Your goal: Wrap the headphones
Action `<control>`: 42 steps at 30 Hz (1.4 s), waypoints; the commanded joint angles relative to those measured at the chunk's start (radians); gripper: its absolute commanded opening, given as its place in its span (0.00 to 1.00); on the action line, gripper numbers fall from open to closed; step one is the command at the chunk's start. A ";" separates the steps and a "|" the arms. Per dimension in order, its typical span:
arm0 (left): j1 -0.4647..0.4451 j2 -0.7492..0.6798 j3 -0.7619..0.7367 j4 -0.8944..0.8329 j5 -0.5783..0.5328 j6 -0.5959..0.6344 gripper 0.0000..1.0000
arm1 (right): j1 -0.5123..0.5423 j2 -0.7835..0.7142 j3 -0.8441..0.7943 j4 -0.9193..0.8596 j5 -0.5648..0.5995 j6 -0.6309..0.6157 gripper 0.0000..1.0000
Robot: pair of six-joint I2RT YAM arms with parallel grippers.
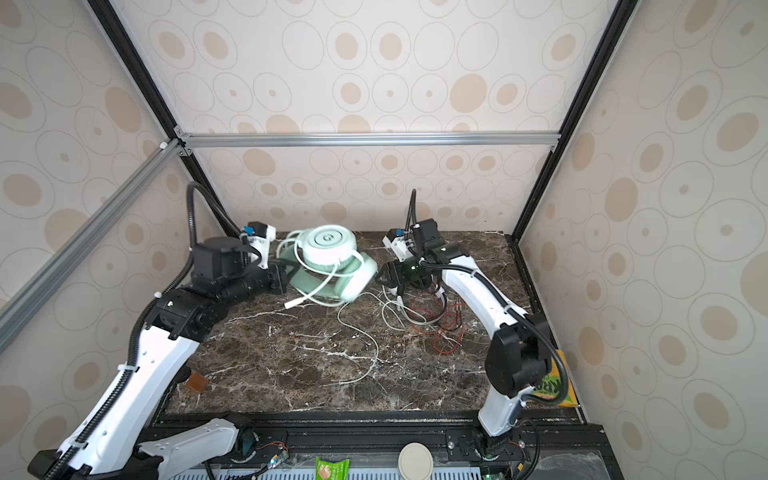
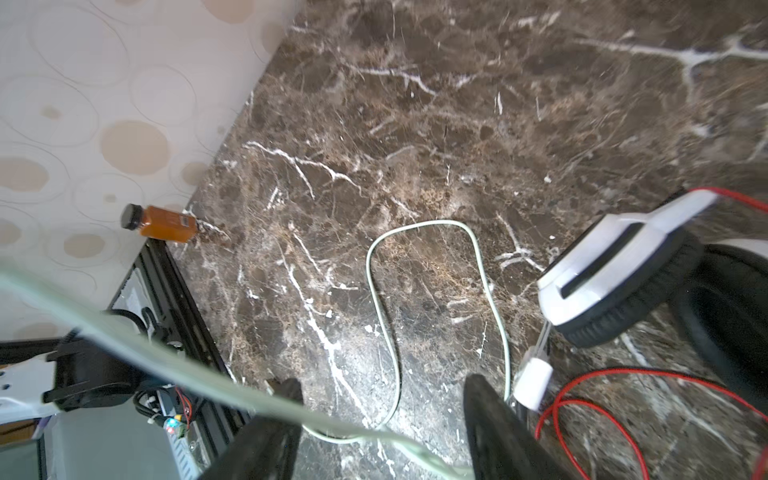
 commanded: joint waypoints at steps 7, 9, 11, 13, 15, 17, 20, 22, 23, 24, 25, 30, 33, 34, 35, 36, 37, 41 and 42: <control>0.195 0.203 0.336 0.035 0.182 -0.060 0.00 | -0.013 -0.187 -0.131 0.101 0.049 0.003 0.70; 0.194 0.224 0.362 0.063 0.209 -0.088 0.00 | -0.012 -0.181 -0.148 0.124 0.037 0.018 0.70; 0.194 0.241 0.379 0.081 0.211 -0.105 0.00 | -0.010 -0.164 -0.165 0.160 0.017 0.033 0.68; 0.194 0.262 0.405 0.079 0.211 -0.108 0.00 | 0.009 -0.135 -0.163 0.174 0.018 0.038 0.67; 0.194 0.279 0.431 0.070 0.211 -0.103 0.00 | 0.045 -0.096 -0.150 0.186 0.028 0.030 0.67; 0.194 0.292 0.448 0.067 0.211 -0.097 0.00 | 0.087 -0.049 -0.128 0.200 0.029 0.019 0.67; 0.194 0.312 0.469 0.061 0.211 -0.088 0.00 | 0.133 0.031 -0.086 0.237 0.025 0.021 0.67; 0.194 0.321 0.476 0.062 0.211 -0.087 0.00 | 0.153 0.079 -0.069 0.301 0.018 0.044 0.67; 0.194 0.324 0.480 0.064 0.208 -0.087 0.00 | 0.158 0.109 -0.059 0.341 0.004 0.066 0.67; 0.194 0.329 0.485 0.064 0.206 -0.086 0.00 | 0.161 0.140 -0.035 0.364 -0.012 0.086 0.66; 0.194 0.334 0.495 0.063 0.201 -0.084 0.00 | 0.167 0.168 -0.010 0.373 -0.018 0.101 0.66; 0.194 0.372 0.547 0.033 0.195 -0.066 0.00 | 0.211 0.278 0.108 0.336 -0.023 0.108 0.62; 0.194 0.379 0.555 0.022 0.176 -0.055 0.00 | 0.227 0.266 0.078 0.324 0.016 0.119 0.61; 0.194 0.380 0.554 0.022 0.171 -0.052 0.00 | 0.229 0.249 0.054 0.325 0.045 0.128 0.61; 0.194 0.381 0.553 0.023 0.163 -0.049 0.00 | 0.231 0.223 0.009 0.338 0.091 0.142 0.62; 0.194 0.382 0.553 0.022 0.158 -0.047 0.00 | 0.234 0.189 -0.044 0.356 0.137 0.158 0.61; 0.194 0.384 0.553 0.025 0.156 -0.047 0.00 | 0.239 0.160 -0.089 0.378 0.169 0.162 0.62; 0.194 0.399 0.563 0.022 0.153 -0.039 0.00 | 0.300 0.072 -0.204 0.386 0.298 0.113 0.61; 0.194 0.404 0.567 0.023 0.154 -0.039 0.00 | 0.317 0.067 -0.220 0.392 0.296 0.101 0.61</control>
